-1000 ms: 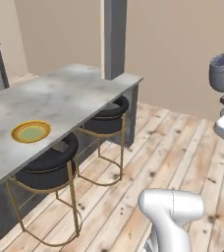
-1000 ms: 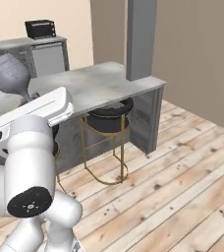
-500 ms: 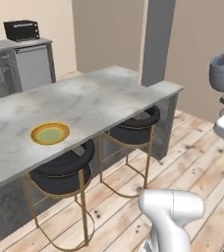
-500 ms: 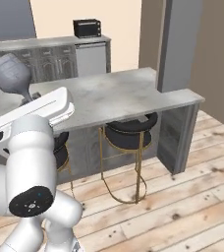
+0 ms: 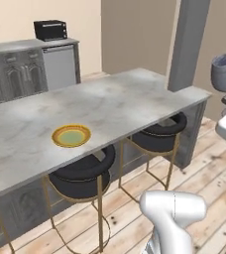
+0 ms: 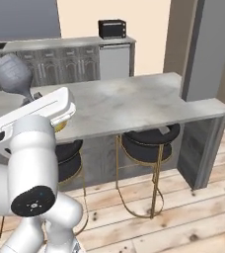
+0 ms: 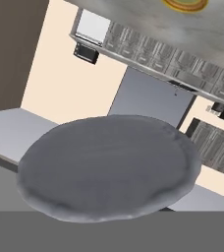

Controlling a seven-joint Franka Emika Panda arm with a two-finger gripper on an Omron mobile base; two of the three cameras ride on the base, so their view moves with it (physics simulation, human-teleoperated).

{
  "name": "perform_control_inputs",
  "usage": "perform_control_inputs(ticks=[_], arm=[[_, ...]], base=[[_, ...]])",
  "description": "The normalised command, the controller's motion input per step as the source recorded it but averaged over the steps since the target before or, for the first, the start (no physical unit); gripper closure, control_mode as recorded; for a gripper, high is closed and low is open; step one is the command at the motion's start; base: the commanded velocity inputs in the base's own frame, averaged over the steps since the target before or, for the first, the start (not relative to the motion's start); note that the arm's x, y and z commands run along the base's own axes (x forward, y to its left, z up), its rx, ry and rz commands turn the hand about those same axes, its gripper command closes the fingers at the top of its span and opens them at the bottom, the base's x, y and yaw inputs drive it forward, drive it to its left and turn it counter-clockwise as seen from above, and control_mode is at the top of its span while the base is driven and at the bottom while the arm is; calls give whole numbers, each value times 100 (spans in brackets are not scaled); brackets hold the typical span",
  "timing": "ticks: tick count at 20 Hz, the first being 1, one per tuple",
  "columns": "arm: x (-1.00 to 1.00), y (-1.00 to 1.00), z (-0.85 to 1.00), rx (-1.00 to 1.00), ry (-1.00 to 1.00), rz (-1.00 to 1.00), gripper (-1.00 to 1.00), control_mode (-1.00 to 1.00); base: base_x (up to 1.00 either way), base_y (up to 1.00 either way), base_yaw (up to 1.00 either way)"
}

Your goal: Retrieve the wine glasses from the counter and place one next to each plate.

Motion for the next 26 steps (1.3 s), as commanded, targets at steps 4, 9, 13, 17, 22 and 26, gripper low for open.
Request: perform_control_inputs(ticks=[4, 9, 13, 17, 22, 26], arm=[[0, 0, 0, 0, 0, 0, 100, 100], [0, 0, 0, 0, 0, 0, 100, 100], [0, 0, 0, 0, 0, 0, 100, 100], [0, 0, 0, 0, 0, 0, 100, 100], [0, 0, 0, 0, 0, 0, 100, 100], [0, 0, 0, 0, 0, 0, 100, 100]], base=[[60, 6, 15], [24, -56, 34], [12, -53, 51], [31, -33, 53], [49, -9, 26], [64, 1, 12]])
